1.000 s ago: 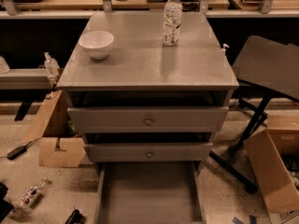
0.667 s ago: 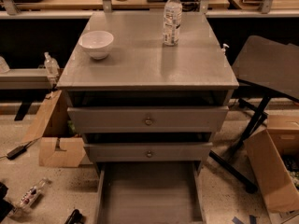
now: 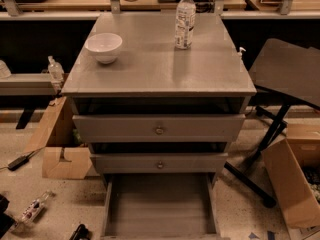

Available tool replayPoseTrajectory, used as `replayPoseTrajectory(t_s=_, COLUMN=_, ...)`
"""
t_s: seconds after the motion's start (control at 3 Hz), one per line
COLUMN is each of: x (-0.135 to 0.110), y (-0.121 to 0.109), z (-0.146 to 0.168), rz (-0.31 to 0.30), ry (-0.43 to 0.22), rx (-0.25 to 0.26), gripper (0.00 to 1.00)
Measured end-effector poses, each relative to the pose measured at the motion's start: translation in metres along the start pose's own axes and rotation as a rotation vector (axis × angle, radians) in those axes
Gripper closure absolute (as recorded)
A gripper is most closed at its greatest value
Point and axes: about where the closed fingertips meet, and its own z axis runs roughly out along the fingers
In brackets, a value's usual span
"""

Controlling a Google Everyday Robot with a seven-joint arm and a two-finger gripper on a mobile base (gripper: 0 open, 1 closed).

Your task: Close bottom drawer

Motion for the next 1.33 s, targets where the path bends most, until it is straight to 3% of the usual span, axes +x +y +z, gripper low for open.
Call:
replayPoseTrajectory(t_s=1.0, x=-0.012, y=-0.014, z=-0.001, rz=-0.025, ry=-0.003, rx=0.01, gripper=1.0)
replayPoseTrajectory(t_s=1.33, x=-0.035, y=-0.034, z=0.001, rz=-0.062, ry=-0.008, rx=0.023, gripper=1.0)
